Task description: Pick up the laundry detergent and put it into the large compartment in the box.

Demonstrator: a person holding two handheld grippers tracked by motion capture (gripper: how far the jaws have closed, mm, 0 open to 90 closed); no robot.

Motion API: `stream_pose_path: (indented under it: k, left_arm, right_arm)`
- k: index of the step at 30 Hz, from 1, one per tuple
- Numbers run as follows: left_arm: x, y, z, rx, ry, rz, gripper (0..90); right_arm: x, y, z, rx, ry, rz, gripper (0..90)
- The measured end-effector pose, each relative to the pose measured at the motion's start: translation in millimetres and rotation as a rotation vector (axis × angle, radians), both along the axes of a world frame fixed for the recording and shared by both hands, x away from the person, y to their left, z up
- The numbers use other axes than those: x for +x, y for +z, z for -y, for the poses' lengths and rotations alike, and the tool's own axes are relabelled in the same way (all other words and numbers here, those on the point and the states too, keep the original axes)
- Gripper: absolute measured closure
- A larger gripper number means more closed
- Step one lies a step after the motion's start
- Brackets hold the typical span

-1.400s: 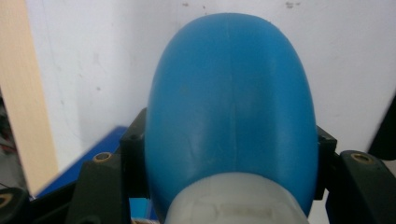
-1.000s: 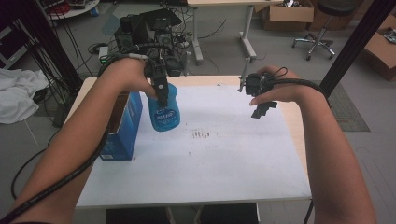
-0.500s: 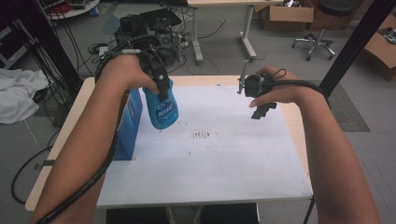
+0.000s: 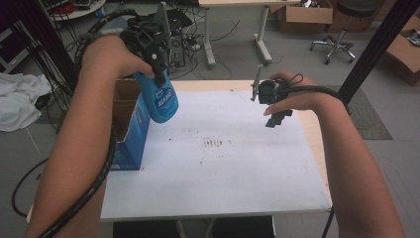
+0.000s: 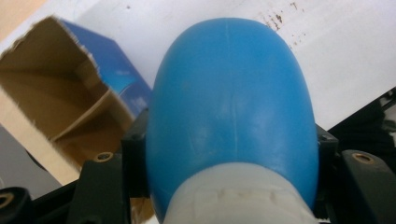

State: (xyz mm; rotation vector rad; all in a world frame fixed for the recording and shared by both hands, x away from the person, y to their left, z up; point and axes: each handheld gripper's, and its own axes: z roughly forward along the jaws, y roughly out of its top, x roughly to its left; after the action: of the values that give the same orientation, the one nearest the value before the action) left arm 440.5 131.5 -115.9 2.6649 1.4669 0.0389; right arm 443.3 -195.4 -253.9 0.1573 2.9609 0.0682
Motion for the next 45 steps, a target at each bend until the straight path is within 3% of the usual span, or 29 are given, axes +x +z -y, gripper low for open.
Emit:
stream_pose_path:
  k: [2, 6, 14, 16, 20, 29, 35, 45]
  left_arm:
    - [-0.6, 2.9, -4.0, -0.005, 0.008, -0.001, 38.5]
    - [-5.1, 16.4, -25.0, -0.032, 0.096, 0.001, 38.5]
    - [-12.8, 36.3, -55.9, -0.002, 0.24, -0.015, 38.5]
    - [-13.4, 37.4, -59.4, -0.002, 0.262, -0.017, 38.5]
    - [-15.7, 37.3, -76.8, -0.001, 0.347, -0.058, 38.5]
    - [-18.4, 32.8, -103.4, 0.079, 0.515, -0.065, 38.5]
    - [-17.5, 24.1, -114.3, 0.092, 0.554, -0.068, 38.5]
    - [-13.5, -0.4, -117.3, 0.074, 0.533, -0.093, 38.4]
  right_arm:
    - [-0.1, 0.4, -0.2, -0.001, 0.001, 0.0, 15.7]
    - [0.0, 0.2, 0.3, 0.0, 0.001, 0.0, 15.7]
    - [-0.4, 0.5, -2.2, 0.005, 0.008, 0.003, 15.7]
    - [-0.3, 0.5, -2.4, 0.003, 0.009, 0.003, 15.7]
    - [0.0, 0.3, -2.1, 0.008, 0.01, 0.003, 15.7]
    - [0.1, 2.9, 0.1, 0.011, 0.01, 0.006, 15.7]
    - [-0.2, 3.5, 2.3, 0.012, 0.008, 0.006, 15.7]
    - [-1.8, 3.8, 0.3, 0.013, 0.015, 0.009, 15.7]
